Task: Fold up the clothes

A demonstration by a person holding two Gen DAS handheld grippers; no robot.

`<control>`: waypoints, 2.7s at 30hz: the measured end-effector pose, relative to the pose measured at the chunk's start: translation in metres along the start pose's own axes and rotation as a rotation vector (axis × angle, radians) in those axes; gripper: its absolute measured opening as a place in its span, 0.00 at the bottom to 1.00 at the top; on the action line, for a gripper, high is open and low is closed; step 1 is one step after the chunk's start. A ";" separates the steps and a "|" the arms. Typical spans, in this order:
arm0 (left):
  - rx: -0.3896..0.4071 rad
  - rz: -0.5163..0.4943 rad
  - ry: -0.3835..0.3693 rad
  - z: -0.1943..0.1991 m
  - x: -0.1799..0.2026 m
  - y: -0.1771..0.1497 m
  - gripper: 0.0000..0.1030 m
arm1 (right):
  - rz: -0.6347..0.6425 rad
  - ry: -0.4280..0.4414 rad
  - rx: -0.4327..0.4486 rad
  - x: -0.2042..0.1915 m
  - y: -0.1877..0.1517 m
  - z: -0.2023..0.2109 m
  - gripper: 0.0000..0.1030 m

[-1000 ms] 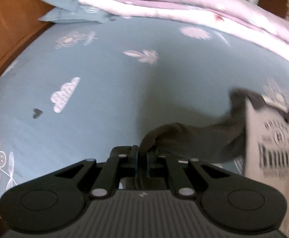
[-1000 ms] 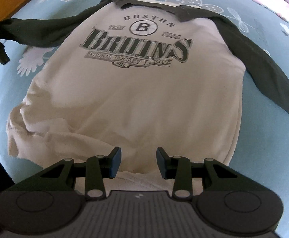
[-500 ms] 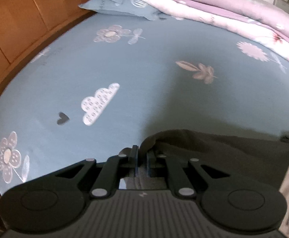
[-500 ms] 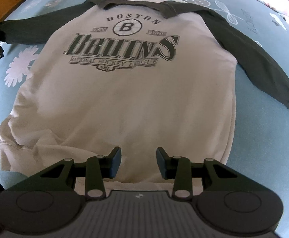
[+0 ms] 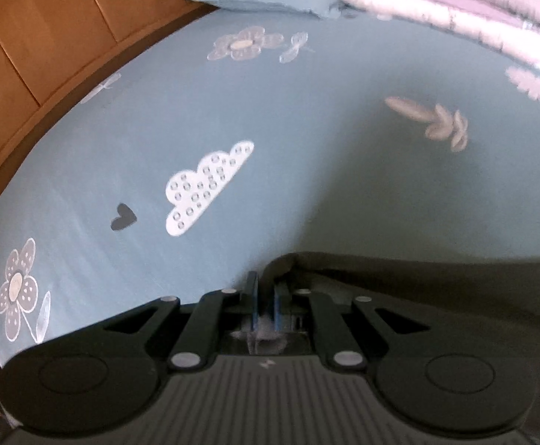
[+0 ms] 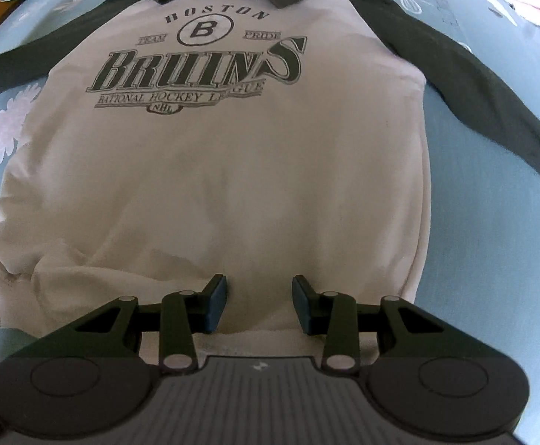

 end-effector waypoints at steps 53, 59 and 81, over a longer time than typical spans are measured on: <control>-0.276 -0.620 -0.560 0.131 0.115 -0.361 0.59 | 0.046 0.344 0.255 0.051 -0.088 0.032 0.16; -0.268 -0.635 -0.566 0.137 0.113 -0.359 0.60 | -0.051 0.437 0.205 0.066 -0.104 0.072 0.13; -0.388 -0.503 -0.720 0.145 0.102 -0.379 0.61 | -0.185 0.257 0.028 0.101 -0.120 0.061 0.38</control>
Point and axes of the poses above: each gripper's, at about its wrist camera, not at the fingertips, and z roughly against the way its jaws point, x to its right, y to its top, the point moved 5 cm from there along -z, roughly the way its jaws point, and after that the axes turned 12 degrees about -x, right-handed, at the moved point
